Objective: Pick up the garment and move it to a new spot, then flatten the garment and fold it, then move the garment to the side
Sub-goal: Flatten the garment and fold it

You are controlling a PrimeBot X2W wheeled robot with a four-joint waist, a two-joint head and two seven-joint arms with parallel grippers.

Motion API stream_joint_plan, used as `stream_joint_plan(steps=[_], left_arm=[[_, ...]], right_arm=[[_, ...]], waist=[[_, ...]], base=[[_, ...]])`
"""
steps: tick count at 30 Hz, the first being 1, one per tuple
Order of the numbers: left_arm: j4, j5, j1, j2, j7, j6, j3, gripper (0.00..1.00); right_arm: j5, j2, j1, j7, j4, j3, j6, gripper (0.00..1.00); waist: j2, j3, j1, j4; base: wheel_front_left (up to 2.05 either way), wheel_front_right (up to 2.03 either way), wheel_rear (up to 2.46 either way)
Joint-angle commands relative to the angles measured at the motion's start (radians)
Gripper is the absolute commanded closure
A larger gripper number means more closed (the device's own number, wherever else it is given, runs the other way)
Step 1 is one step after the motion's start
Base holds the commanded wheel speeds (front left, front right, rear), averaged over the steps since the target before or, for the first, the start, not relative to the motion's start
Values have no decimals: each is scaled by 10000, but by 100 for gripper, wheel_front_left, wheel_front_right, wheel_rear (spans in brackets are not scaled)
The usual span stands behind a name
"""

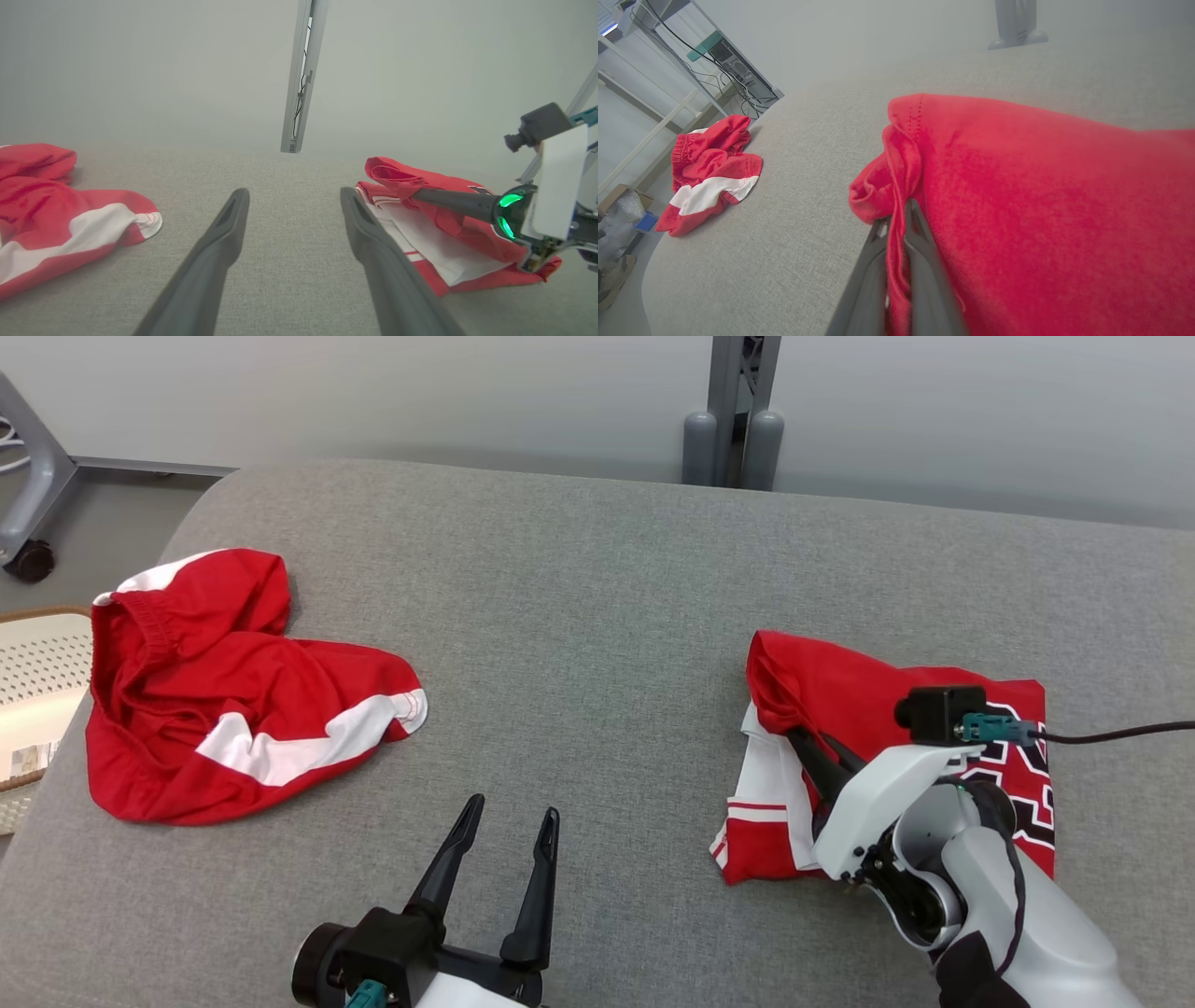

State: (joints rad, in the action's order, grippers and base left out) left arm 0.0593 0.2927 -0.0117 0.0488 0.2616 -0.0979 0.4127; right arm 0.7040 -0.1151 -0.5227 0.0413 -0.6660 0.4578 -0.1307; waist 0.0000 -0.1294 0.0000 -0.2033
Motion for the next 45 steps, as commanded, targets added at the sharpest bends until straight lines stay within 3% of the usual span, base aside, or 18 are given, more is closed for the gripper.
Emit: stream_joint_plan(steps=[1,5,6,7,8,20,36,45], left_arm=[[9,22,-7,39,41,-26,-5,0],[36,11,-6,39,41,-5,-2,0],[48,12,-11,39,41,-5,-12,0],[56,12,-18,39,41,-5,-19,0],[63,11,-24,39,41,-2,-18,0],[165,-132,-111,39,41,77,-101,0],[52,231,203,41,42,-205,-368,0],[42,366,-139,38,42,-243,-759,0]], right_arm=[[-137,47,129,68,-134,-57,-1,100],[-313,212,214,1,-447,-211,-1,99],[-361,253,238,-18,-505,-244,-1,75],[-383,296,260,-36,-564,-273,-1,45],[-377,341,268,-72,-599,-320,-1,0],[610,545,586,-862,589,-194,-1,0],[-77,-756,1372,-2750,1004,-1262,-1,0],[-1519,-1220,2415,-3079,2489,-1598,-1,0]], waist=[[0,7,0,-64],[0,21,0,-132],[0,32,0,-137],[0,43,0,-137],[0,56,0,-131],[0,299,0,367],[0,442,0,1737],[0,688,0,2422]], base=[[0,0,0],[0,0,0],[0,0,0],[0,0,0],[0,0,0],[0,0,0],[0,0,0],[0,0,0]])
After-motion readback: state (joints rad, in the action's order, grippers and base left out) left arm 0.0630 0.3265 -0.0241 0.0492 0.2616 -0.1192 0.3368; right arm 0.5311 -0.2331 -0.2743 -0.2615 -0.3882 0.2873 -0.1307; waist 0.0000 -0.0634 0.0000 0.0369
